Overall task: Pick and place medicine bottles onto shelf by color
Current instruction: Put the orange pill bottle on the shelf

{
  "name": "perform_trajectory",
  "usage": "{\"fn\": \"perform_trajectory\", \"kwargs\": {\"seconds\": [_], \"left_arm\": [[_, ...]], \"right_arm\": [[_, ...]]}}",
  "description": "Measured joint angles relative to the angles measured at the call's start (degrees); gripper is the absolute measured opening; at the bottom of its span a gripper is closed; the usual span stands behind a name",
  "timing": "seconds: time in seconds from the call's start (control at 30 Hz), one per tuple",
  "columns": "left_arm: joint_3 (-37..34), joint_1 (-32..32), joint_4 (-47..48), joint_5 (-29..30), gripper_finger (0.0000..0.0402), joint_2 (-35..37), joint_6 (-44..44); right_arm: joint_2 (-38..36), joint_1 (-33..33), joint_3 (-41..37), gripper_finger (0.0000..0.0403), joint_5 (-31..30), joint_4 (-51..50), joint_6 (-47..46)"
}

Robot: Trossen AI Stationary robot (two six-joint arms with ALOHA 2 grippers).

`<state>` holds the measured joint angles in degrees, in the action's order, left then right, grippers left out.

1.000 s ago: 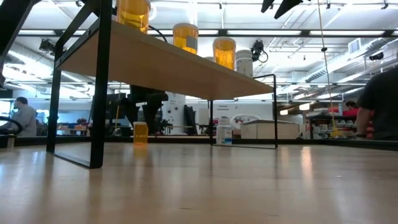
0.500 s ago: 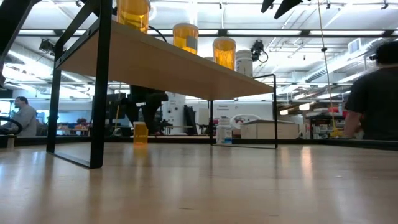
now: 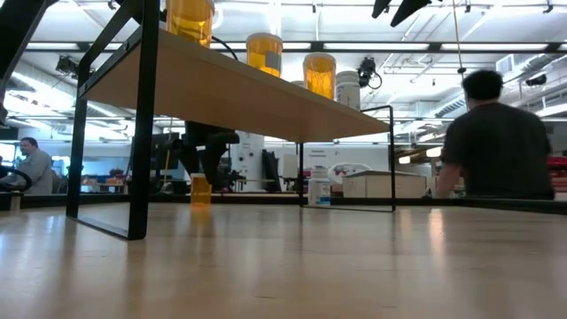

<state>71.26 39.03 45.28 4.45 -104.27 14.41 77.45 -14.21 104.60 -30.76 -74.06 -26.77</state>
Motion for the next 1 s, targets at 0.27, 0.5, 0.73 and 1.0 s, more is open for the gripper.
{"fn": "perform_trajectory", "kwargs": {"seconds": [0.27, 0.5, 0.73, 1.0], "left_arm": [[0.0, 0.0, 0.1, -0.6, 0.024, 0.0, 0.0], [0.0, 0.0, 1.7, -2.0, 0.0236, 0.2, 1.5], [0.0, 0.0, 2.0, -2.1, 0.0218, 2.4, 1.5], [0.0, 0.0, 3.4, -2.7, 0.0235, 5.1, 3.0]], "right_arm": [[0.0, 0.0, 0.0, 0.0292, 0.0, 0.0, 0.0], [0.0, 0.0, 0.0, 0.0292, 0.0, 0.0, 0.0], [0.0, 0.0, 0.0, 0.0292, 0.0, 0.0, 0.6], [0.0, 0.0, 0.0, 0.0292, -0.1, 0.0, 1.7]]}}
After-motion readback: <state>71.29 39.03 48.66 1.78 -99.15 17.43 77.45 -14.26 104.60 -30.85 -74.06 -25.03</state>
